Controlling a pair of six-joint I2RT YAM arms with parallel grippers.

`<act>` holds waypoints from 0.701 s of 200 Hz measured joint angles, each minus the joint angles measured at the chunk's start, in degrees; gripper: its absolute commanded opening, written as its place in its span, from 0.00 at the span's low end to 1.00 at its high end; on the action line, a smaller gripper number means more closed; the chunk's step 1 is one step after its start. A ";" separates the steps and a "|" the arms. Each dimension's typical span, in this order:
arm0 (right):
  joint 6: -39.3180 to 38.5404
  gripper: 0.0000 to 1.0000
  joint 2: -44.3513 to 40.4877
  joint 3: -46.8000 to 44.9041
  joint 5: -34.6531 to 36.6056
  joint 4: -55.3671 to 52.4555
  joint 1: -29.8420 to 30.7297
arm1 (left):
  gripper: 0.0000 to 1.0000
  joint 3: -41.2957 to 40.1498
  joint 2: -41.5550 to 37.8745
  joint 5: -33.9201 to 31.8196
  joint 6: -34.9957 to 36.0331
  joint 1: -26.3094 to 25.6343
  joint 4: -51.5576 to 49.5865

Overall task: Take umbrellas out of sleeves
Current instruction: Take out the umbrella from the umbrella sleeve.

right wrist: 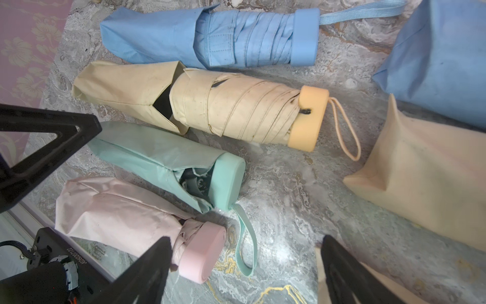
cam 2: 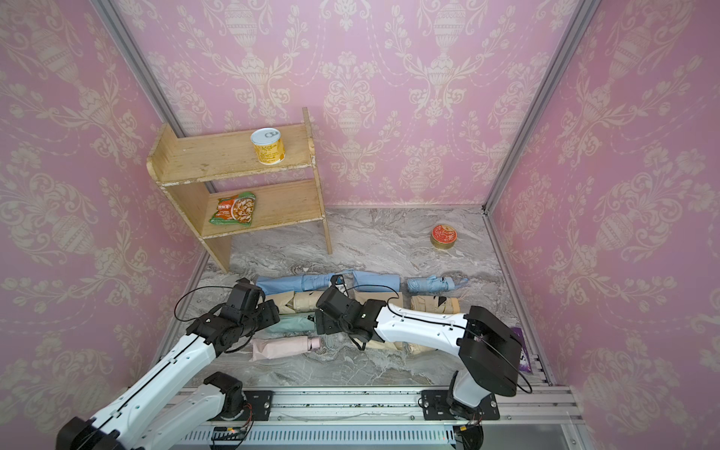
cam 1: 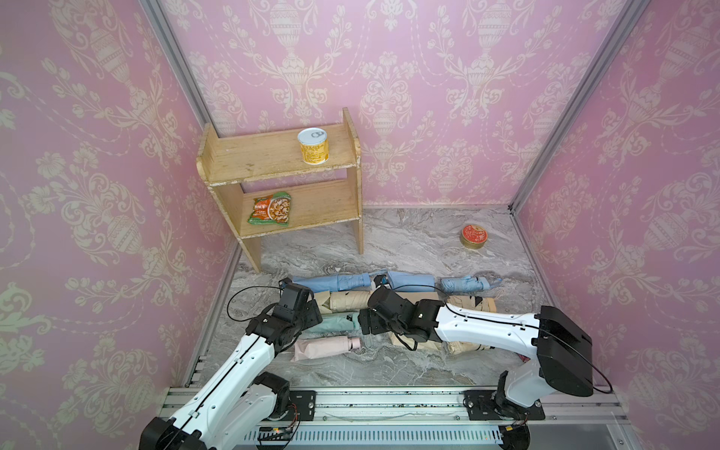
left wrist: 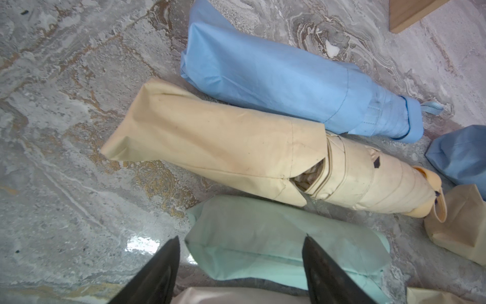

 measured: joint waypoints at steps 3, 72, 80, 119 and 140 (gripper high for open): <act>0.00 0.90 0.00 0.00 0.04 0.04 0.00 | 0.76 0.00 -0.13 -0.09 0.00 0.00 -0.26; 0.00 0.90 0.00 -0.85 0.17 1.88 0.00 | 0.79 0.42 -2.75 -1.77 0.02 0.00 -4.96; -0.02 0.90 0.00 -0.90 0.15 2.23 0.00 | 0.79 0.44 -2.75 -1.75 0.02 0.00 -5.46; -0.04 0.89 0.00 -2.08 0.17 3.19 0.00 | 0.79 0.52 -2.78 -1.55 -0.72 0.00 -7.87; 0.02 0.87 0.02 -2.84 -0.13 3.67 -0.04 | 0.79 0.52 -3.02 -1.53 -1.57 0.00 -8.55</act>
